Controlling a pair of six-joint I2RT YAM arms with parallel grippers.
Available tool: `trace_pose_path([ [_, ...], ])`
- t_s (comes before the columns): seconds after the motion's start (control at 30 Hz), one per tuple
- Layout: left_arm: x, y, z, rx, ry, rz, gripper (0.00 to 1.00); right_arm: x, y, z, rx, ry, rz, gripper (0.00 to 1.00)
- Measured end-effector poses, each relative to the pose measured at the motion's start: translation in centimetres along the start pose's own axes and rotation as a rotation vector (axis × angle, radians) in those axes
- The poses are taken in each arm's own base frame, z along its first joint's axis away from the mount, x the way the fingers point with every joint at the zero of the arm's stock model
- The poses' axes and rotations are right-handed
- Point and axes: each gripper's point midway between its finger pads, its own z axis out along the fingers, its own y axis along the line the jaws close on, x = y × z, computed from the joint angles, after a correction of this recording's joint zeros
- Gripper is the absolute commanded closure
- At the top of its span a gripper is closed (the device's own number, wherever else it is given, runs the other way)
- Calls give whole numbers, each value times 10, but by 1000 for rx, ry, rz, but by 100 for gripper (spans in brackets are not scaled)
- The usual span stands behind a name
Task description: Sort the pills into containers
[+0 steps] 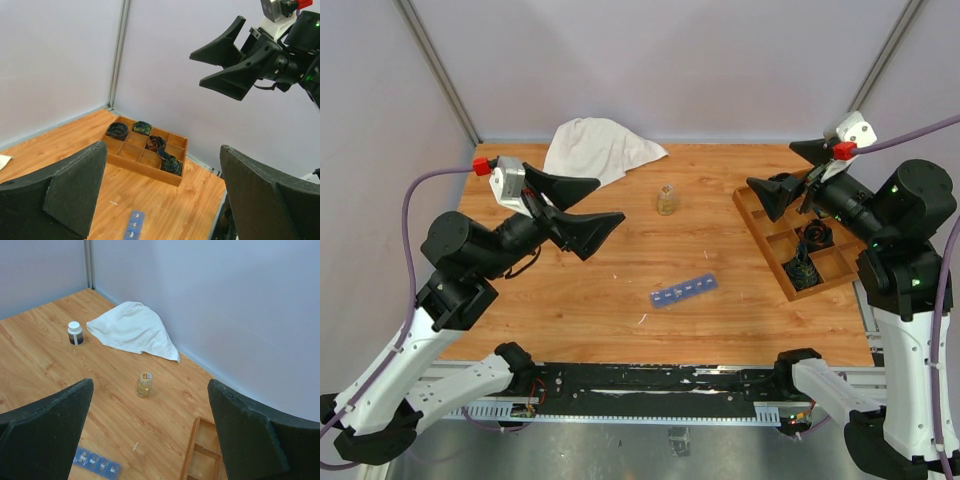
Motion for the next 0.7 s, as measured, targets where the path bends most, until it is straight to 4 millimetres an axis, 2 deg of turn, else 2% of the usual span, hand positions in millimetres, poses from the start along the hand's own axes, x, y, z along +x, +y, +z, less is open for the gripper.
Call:
trace_pose_path([
  [0.7, -1, -2, -7, 7, 3, 25, 1, 2, -3, -3, 31, 11, 29, 2],
])
